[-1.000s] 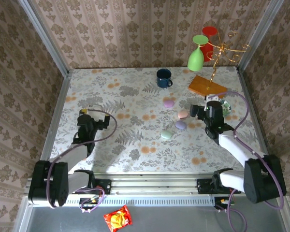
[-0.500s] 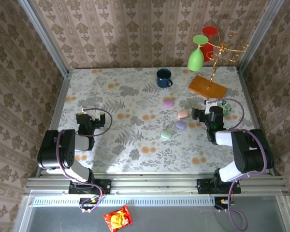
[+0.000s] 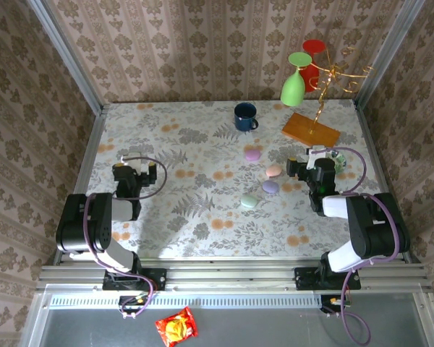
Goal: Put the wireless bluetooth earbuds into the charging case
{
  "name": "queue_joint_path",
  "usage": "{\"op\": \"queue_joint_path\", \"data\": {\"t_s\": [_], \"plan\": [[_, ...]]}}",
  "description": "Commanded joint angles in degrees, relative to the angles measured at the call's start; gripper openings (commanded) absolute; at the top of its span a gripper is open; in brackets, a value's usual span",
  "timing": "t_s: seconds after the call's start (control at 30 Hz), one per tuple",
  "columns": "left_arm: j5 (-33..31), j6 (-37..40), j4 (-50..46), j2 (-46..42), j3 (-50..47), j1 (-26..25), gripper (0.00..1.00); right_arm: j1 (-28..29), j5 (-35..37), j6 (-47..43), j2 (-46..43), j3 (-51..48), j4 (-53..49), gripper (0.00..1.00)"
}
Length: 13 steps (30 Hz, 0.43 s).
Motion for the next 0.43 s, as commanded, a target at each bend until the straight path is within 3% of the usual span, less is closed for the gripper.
{"op": "queue_joint_path", "data": {"t_s": [0.0,0.4], "plan": [[-0.3,-0.3,0.2,-0.1,0.8,-0.3,1.00,-0.2,-0.3,-0.3,0.7,-0.6,2.5,1.00],[0.6,-0.5,-0.2,-0.2,0.9,0.0,1.00,-0.2,-0.3,-0.3,0.8,-0.6,2.5,1.00]]}}
